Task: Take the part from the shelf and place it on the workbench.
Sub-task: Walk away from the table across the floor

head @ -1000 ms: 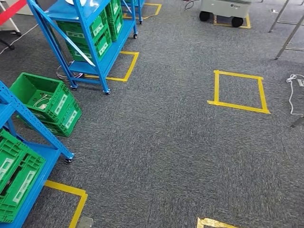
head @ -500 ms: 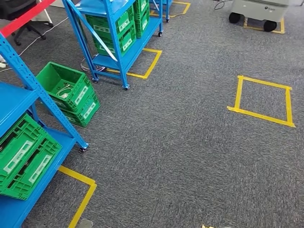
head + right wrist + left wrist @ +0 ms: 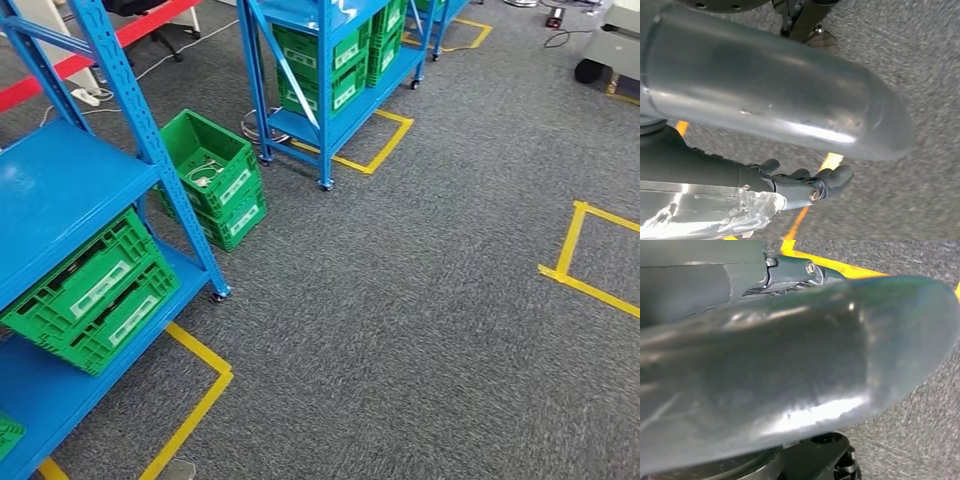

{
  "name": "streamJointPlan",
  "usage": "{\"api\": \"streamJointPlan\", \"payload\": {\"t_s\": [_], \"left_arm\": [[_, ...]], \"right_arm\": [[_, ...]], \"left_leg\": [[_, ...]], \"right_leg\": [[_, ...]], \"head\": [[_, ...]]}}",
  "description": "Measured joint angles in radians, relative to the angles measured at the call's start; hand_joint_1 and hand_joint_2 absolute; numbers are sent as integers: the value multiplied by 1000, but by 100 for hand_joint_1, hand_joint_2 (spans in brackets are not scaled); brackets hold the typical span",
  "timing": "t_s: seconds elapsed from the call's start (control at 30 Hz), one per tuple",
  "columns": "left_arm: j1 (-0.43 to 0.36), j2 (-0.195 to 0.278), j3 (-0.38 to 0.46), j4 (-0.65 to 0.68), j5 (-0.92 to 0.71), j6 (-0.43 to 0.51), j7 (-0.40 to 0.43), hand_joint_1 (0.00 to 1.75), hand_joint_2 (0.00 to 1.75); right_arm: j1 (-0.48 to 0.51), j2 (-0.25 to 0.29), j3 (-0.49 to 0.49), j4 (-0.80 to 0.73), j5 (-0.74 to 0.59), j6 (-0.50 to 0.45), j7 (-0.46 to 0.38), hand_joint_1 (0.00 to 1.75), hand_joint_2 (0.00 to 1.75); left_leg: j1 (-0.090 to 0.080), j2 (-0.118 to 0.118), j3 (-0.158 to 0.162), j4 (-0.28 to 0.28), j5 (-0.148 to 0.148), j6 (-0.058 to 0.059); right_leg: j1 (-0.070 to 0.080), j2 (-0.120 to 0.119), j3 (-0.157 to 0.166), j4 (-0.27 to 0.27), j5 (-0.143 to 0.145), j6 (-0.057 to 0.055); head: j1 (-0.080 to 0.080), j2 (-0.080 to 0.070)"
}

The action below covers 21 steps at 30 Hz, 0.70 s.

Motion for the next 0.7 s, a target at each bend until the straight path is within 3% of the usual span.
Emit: {"api": "streamJointPlan", "payload": {"t_s": [0.07, 0.13, 0.2, 0.27, 0.33, 0.37, 0.43, 0.5, 0.57, 0.63, 0.7], "left_arm": [[0, 0, 0, 0, 0, 0, 0, 0, 0], [5, 1, 0, 0, 0, 0, -1, 0, 0], [7, 1, 0, 0, 0, 0, -1, 0, 0], [3, 1, 1, 0, -1, 0, -1, 0, 0], [2, 1, 1, 0, -5, 0, -1, 0, 0], [3, 1, 1, 0, -7, 0, -1, 0, 0], [6, 1, 2, 0, -12, 0, -1, 0, 0], [4, 1, 4, 0, -17, 1, -1, 0, 0], [0, 1, 5, 0, -20, 2, -2, 0, 0], [2, 1, 8, 0, -23, 4, -3, 0, 0], [4, 0, 13, -1, -25, 6, -3, 0, 0]], "right_arm": [[-1, 0, 0, 0, 0, 0, 0, 0, 0], [-2, 1, 0, 0, 1, 0, 1, 0, 0], [-2, 1, 0, -1, 2, 0, 0, 0, 0], [1, 1, 0, -1, 3, 0, 0, 0, 0], [2, 1, 0, -1, 3, 0, 0, 0, 0], [2, 0, 0, -1, 4, 0, 0, 0, 0], [0, 1, 0, -1, 5, 0, 0, 0, 0], [-1, 1, 0, -1, 5, 1, 0, 0, 0], [-2, 1, 0, -1, 6, 5, 0, 0, 0], [-5, 1, 0, -1, 6, 10, 1, 0, 0], [-6, 1, 0, -1, 7, 12, 1, 0, 0]], "left_leg": [[1, -22, -8, 0, 3, -13], [4, -29, -16, -1, 7, -25], [2, 14, -37, 41, -21, -34], [0, 64, -95, 161, -86, -42], [1, 77, -150, 274, -126, -44], [1, 78, -155, 285, -119, -44], [-2, 90, -109, 197, -57, -36], [-12, 138, -38, 61, -4, -22], [-21, 166, -9, 0, 4, -12], [-20, 147, -8, -9, 5, -4], [-13, 124, -4, -17, 9, 4]], "right_leg": [[-2, 23, 19, -40, 1, -10], [-1, 3, 23, -46, 4, -27], [-1, -21, 25, -52, 9, -40], [3, -52, 26, -53, 8, -47], [7, -83, 27, -53, 5, -51], [8, -97, 28, -53, 3, -52], [10, -121, 34, -53, -1, -52], [14, -142, 40, -52, -8, -46], [18, -162, 46, -53, -15, -39], [20, -178, 53, -57, -19, -29], [18, -147, 45, -30, -41, -18]], "head": [[0, 0], [-1, 0], [-8, 0], [-16, 0], [-16, 0], [-16, 0], [-16, 0], [-17, 0], [-16, 0], [-15, 0], [-12, 0]]}}
